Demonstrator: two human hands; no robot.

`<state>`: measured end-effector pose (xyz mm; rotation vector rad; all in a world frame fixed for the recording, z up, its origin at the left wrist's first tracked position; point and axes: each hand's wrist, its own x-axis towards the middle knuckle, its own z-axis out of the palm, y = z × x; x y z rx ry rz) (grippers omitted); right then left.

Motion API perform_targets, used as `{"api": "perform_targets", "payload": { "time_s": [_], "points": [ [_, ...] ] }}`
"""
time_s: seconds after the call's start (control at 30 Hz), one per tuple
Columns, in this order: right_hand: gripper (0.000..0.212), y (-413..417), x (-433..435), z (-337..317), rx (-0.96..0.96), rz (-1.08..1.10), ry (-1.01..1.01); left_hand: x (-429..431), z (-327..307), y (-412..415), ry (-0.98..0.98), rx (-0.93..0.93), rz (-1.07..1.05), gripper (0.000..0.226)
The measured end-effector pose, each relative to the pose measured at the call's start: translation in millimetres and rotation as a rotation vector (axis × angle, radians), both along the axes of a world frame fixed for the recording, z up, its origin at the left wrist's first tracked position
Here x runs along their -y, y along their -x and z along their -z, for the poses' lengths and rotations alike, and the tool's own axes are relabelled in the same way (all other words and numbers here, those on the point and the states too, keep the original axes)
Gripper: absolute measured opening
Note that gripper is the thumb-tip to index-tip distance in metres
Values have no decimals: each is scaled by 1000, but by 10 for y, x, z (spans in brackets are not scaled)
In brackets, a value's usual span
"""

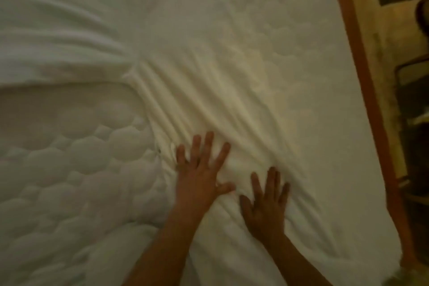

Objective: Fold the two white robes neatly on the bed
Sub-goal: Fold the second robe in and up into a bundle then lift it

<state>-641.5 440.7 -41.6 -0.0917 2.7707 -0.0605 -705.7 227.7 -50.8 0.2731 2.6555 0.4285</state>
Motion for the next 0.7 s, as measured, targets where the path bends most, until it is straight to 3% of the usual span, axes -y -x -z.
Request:
{"api": "perform_targets", "payload": {
  "time_s": [0.27,0.7],
  "points": [
    [70,-22,-92,391,-227,-15,54,-64,298,39,49,-153,-4,106],
    [68,-106,-120,426,-368,-20,75,-245,86,-7,143,-102,-88,105]
  ]
}}
